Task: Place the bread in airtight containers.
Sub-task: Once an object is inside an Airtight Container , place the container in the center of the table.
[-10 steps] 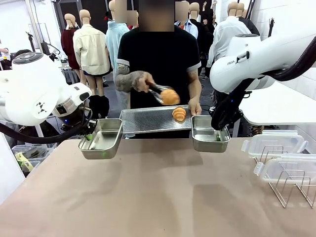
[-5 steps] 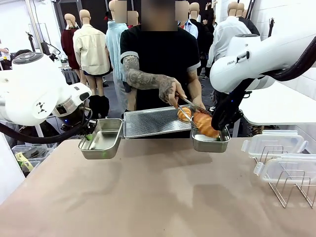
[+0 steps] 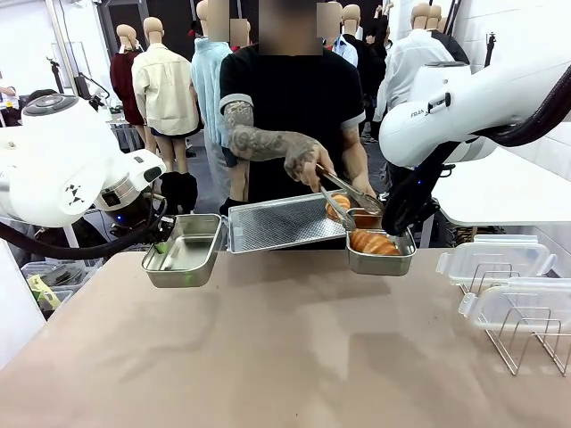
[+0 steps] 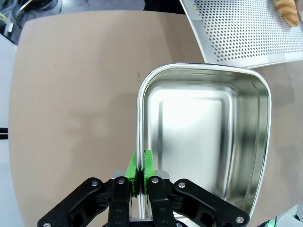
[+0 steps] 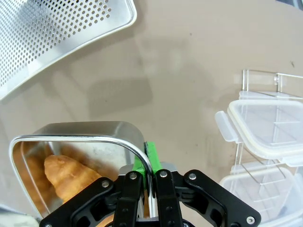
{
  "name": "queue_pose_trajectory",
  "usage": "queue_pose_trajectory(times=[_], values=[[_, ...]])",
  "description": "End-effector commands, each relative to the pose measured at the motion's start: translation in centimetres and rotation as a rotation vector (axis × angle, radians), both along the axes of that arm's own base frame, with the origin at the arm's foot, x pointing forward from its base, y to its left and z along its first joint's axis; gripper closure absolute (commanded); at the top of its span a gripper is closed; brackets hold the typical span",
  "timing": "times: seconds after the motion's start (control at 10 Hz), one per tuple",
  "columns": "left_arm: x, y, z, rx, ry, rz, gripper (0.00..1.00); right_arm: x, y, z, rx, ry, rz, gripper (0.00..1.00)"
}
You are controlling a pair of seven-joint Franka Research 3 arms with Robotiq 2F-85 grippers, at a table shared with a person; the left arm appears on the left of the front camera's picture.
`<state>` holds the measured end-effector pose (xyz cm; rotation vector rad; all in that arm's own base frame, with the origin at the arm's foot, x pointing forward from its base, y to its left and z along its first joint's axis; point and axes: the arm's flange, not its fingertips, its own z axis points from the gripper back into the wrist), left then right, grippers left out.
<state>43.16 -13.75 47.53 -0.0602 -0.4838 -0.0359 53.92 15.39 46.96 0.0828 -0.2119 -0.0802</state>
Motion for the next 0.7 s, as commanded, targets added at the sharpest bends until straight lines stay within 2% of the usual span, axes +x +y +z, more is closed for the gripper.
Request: queue_pose_trajectory(times=[0.0, 0.6], values=[[0.01, 0.23, 0.25, 0.001, -0.009, -0.003, 1.0, -0.43, -0.05, 0.0, 0.004, -0.022, 0.002, 1.0], [0.01, 0.23, 0.25, 0.001, -0.009, -0.003, 1.0, -0.43, -0.05, 0.0, 0.004, -0.022, 0.002, 1.0]])
